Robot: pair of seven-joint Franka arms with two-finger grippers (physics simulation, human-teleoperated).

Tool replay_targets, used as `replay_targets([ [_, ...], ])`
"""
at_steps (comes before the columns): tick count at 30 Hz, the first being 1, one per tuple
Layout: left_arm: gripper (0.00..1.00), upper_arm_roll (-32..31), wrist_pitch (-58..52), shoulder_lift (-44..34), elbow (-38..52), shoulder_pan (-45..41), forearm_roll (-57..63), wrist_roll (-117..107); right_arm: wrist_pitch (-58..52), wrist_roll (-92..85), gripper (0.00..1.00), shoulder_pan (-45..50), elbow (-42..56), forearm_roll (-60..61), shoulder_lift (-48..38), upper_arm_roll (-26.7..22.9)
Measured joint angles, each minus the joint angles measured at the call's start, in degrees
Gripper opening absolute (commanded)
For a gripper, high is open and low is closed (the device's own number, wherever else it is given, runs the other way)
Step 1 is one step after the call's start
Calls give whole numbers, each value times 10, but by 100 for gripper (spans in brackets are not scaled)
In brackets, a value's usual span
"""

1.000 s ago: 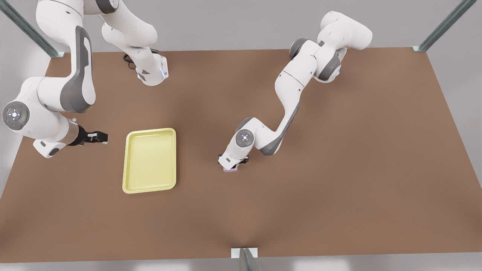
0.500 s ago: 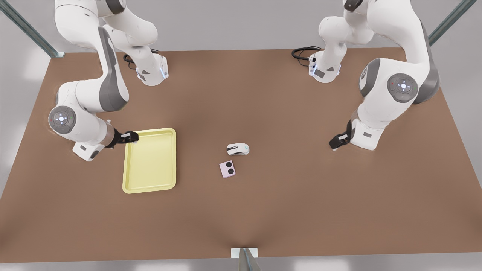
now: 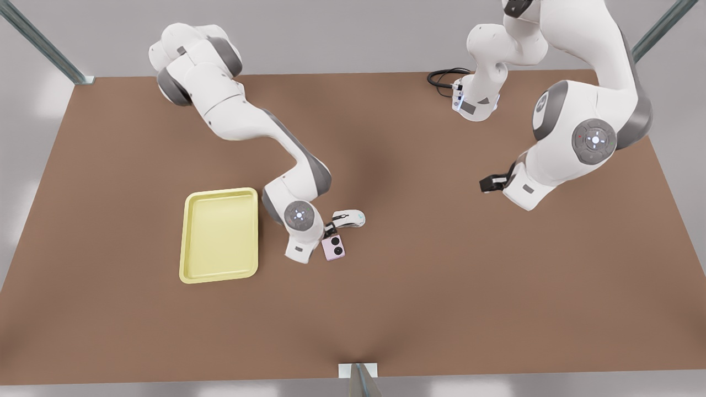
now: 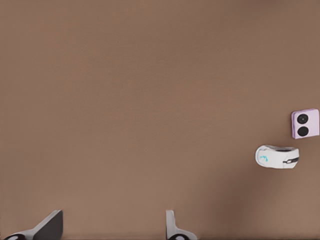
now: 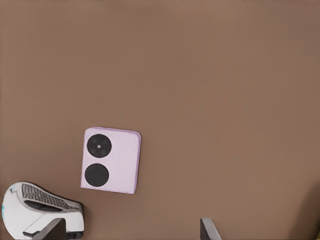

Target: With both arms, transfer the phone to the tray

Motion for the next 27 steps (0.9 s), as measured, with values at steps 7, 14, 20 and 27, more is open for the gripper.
replay_targets([
  [7, 100, 0, -7, 4, 1, 0, -2, 40, 24, 67, 100, 34, 116, 2, 111, 5],
  [14, 100, 0, -9, 5, 1, 0, -3, 66, 30, 91, 100, 51, 94, -7, 127, -7],
  [20, 100, 0, -6, 5, 1, 0, -2, 83, 31, 105, 100, 58, 79, -10, 129, -8],
  [27, 100, 1, 6, 4, 7, 7, -10, 98, 37, 120, 100, 58, 53, -8, 115, -8],
])
